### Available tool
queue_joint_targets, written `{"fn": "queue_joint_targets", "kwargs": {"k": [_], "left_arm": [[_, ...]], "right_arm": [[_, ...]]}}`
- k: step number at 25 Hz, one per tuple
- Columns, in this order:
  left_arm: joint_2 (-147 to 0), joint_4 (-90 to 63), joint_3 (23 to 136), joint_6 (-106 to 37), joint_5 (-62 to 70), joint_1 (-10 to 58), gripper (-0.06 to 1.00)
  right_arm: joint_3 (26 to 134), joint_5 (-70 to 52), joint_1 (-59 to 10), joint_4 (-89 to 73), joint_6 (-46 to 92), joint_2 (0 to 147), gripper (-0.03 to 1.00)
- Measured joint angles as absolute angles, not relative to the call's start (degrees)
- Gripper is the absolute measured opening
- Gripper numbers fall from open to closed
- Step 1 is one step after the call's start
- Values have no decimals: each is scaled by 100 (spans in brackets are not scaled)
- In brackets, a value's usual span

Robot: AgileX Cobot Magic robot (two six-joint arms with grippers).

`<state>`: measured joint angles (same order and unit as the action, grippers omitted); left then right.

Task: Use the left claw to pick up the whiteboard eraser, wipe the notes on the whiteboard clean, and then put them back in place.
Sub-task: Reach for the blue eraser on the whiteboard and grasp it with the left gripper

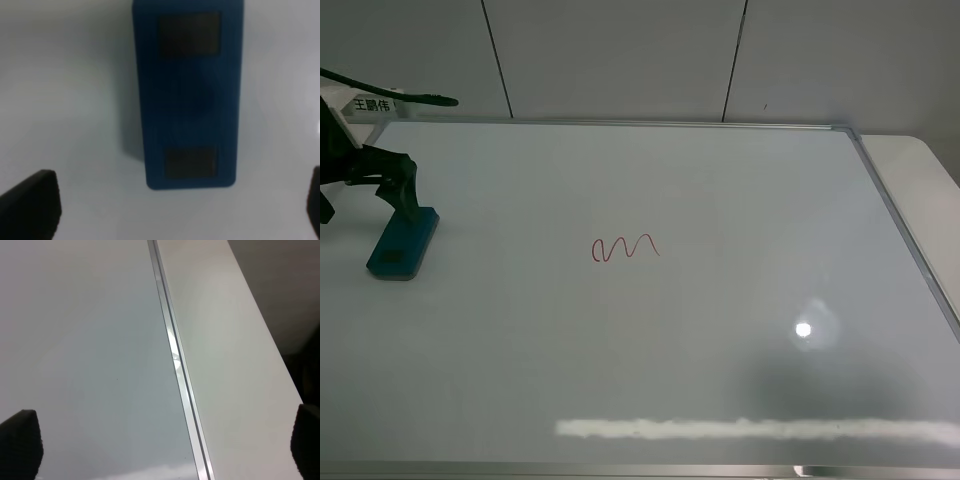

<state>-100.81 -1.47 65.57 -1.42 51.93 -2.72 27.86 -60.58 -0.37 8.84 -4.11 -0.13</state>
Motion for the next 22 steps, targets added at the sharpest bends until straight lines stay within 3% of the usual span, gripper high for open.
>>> {"fn": "queue_joint_targets", "kwargs": {"k": [22], "left_arm": [[-10959,-79,6561,-142,4424,-56,99]], "right_arm": [[2786,-6058,-37,884,-411,-13,99]]}}
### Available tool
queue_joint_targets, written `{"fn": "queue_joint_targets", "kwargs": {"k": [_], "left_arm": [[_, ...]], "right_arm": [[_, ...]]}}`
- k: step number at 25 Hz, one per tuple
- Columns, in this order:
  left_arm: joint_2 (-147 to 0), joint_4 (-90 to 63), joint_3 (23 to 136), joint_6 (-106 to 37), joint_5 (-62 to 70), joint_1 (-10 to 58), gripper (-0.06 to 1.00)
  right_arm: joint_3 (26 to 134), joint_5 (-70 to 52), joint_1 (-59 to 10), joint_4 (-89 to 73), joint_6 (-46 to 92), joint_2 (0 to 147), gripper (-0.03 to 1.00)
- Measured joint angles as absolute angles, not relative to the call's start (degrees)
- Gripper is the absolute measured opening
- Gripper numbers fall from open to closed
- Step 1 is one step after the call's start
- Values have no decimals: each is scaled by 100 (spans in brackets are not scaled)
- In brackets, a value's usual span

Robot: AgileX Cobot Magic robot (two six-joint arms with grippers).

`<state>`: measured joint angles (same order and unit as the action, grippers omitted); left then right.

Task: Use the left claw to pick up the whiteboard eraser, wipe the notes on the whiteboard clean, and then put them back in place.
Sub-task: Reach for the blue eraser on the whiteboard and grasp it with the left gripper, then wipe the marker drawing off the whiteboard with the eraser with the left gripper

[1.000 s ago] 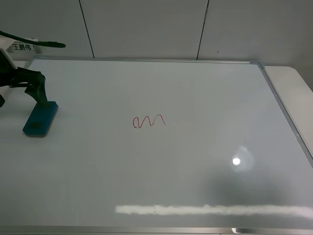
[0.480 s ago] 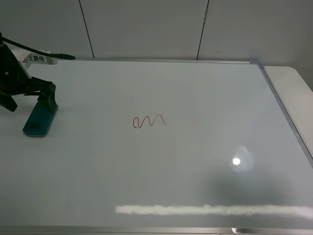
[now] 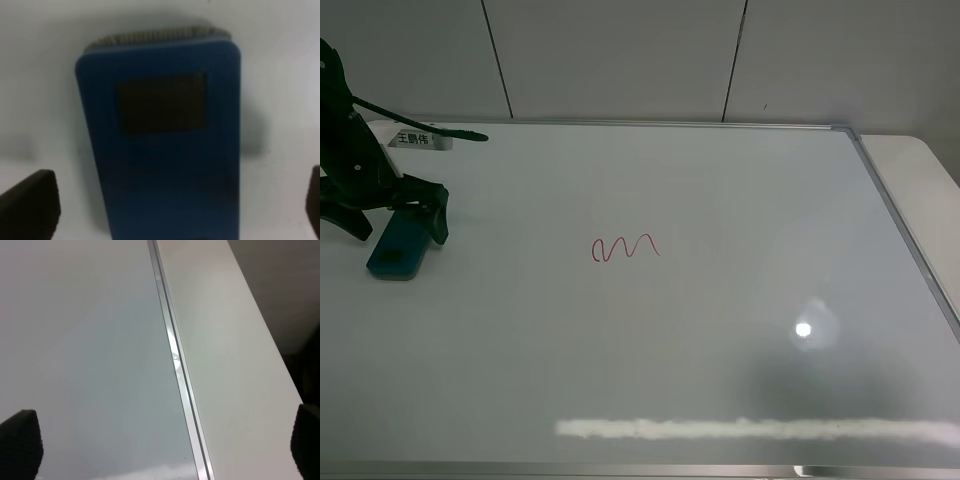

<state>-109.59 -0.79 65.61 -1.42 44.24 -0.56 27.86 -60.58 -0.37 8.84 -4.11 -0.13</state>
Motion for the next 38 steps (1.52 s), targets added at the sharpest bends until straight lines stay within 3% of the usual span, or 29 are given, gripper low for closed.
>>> {"fn": "queue_joint_targets", "kwargs": {"k": [15,16,18,19,38], "left_arm": [[-11015,-79,6561,-131,4286,-56,96],[-11015,-79,6561,-92,4300,-56,90],[-11015,-79,6561,52,4306,-56,62],[-11015,-79,6561,141,4306,-56,53],[-10865,-80,6733,761,4606,170,56]], "right_arm": [[2786,-6058,-37,884,-411,-13,99],[2786,-6058,-37,884,-411,-13,99],[2786,-6058,-37,884,-411,-13,99],[2786,-6058,-37,884,-411,-13,99],[2786,-6058,-37,884,-411,-13,99]]}}
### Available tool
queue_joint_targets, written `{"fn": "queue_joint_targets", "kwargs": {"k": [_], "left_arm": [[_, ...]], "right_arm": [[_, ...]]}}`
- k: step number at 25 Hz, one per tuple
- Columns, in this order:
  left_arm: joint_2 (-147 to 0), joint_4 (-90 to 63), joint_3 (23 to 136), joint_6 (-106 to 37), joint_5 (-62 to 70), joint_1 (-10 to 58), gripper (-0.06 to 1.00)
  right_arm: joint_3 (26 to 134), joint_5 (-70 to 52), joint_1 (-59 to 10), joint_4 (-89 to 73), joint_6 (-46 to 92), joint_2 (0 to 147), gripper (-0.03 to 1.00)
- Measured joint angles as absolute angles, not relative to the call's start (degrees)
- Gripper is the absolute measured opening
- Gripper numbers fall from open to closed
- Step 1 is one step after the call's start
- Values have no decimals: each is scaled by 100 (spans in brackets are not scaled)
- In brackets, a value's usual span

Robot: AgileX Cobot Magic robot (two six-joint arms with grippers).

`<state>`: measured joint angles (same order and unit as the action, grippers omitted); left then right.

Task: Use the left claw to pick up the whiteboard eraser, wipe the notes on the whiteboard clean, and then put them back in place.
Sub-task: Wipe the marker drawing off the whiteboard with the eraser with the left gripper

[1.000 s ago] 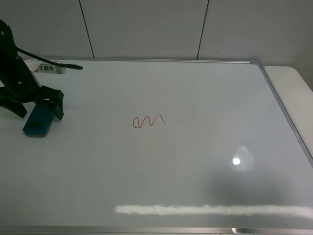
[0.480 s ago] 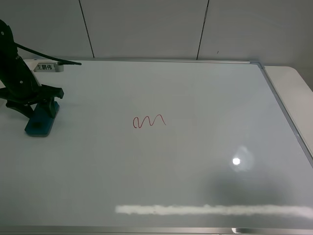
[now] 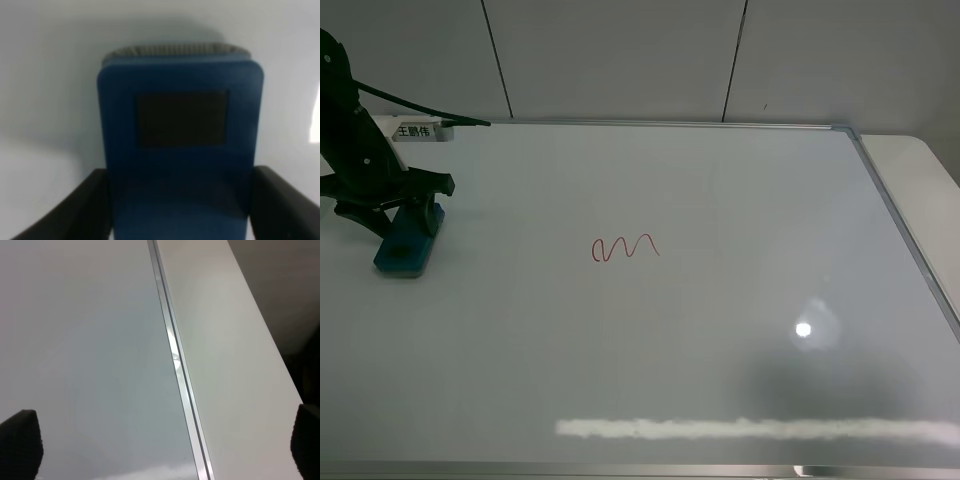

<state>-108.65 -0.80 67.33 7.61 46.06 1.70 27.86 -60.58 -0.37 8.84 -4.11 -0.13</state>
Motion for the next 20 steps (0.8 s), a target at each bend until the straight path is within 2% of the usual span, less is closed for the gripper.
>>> {"fn": "queue_joint_targets", "kwargs": {"k": [12,20], "left_arm": [[-10885,-80,8082,1085,5373,1402,56],[-11409,-90,8737,1103,5903,2216,56]], "right_arm": [[2786,-6058,-37,884,-411,-13,99],[2786,-6058,-37,884,-411,-13,99]]}}
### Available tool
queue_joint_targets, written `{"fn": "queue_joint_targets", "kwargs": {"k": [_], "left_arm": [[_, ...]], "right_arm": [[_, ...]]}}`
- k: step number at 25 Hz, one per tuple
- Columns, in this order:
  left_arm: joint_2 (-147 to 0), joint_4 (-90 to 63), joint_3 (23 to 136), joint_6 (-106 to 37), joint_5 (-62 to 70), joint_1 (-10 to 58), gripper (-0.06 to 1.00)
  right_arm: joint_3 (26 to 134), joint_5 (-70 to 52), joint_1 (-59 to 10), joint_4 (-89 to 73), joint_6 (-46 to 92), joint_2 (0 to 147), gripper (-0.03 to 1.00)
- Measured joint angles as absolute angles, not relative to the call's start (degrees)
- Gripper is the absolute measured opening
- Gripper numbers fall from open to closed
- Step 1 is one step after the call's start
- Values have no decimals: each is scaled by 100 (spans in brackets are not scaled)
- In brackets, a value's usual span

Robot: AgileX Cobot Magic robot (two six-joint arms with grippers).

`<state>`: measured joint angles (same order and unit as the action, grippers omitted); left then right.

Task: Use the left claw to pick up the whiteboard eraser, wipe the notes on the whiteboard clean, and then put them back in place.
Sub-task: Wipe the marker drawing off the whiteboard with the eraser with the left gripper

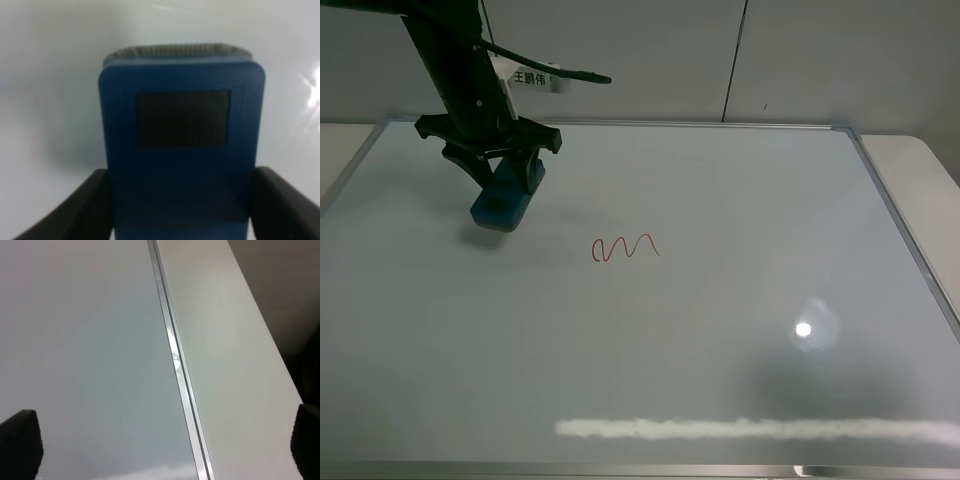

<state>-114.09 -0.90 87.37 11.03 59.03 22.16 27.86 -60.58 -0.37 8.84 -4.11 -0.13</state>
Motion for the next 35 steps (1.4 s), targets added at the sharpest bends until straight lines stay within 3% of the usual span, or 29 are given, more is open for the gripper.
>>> {"fn": "queue_joint_targets", "kwargs": {"k": [14,35], "left_arm": [[-12641,0,10285,954,6730,3090,56],[-13318,-130,10479,156,6368,3360,56]], "right_arm": [[2786,-6058,-37,884,-411,-13,99],[2786,-6058,-37,884,-411,-13,99]]}}
